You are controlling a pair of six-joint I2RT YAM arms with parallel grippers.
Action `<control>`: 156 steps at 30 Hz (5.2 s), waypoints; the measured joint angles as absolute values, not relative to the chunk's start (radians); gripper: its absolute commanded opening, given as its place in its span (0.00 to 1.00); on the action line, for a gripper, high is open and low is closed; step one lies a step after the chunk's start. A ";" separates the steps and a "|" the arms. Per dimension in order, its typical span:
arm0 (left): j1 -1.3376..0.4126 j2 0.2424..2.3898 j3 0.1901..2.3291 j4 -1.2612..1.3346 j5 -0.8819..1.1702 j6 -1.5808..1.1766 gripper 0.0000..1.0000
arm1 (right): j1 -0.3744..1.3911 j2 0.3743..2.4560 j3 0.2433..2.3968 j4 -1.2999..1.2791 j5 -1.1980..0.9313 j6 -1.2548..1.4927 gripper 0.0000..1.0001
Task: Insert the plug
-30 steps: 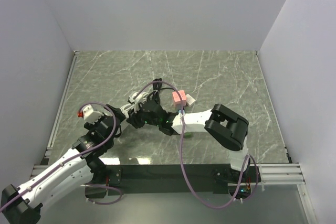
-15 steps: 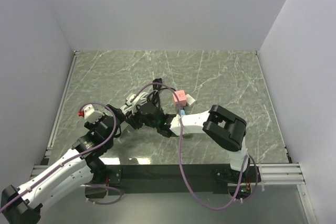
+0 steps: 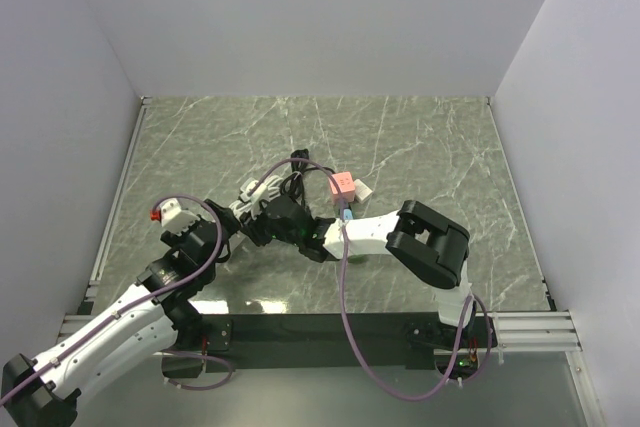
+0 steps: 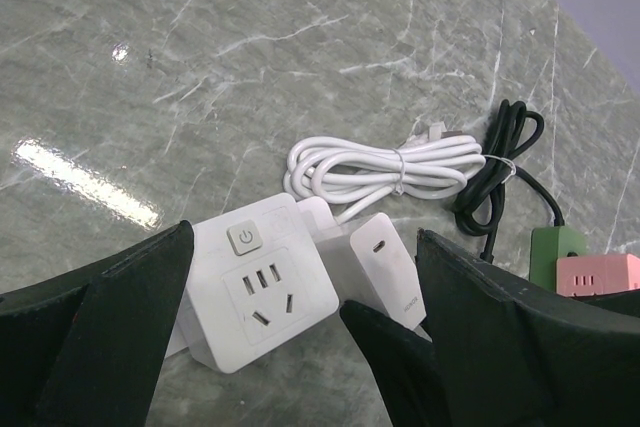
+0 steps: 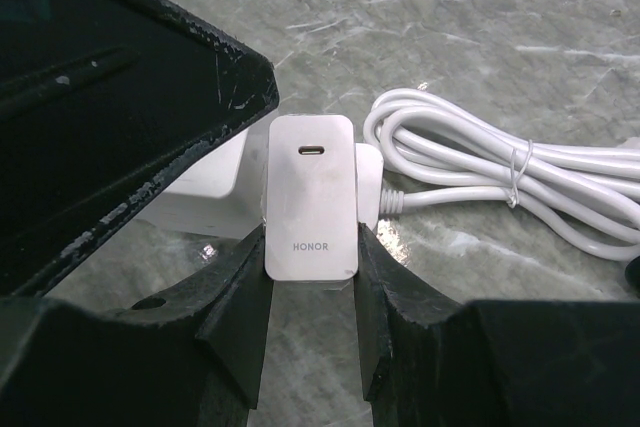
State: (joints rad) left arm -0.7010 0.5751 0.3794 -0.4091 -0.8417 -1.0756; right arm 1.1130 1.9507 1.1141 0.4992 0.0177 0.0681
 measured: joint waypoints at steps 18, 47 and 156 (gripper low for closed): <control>-0.700 0.564 0.347 -0.445 -0.821 -1.033 0.99 | 1.132 2.009 1.221 0.364 0.072 0.024 0.00; -0.699 0.566 0.347 -0.464 -0.812 -1.005 0.99 | 1.132 2.064 1.248 0.427 0.084 0.052 0.00; -0.677 0.856 0.463 0.086 -0.363 -0.614 1.00 | 0.425 1.744 0.991 -0.204 -0.168 -0.227 0.89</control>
State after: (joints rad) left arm -0.6773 0.8562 0.4625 0.0864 -0.3634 -0.6136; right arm 0.4248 1.7439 0.9905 -0.2043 -0.1680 -0.2268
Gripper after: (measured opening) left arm 0.994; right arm 0.890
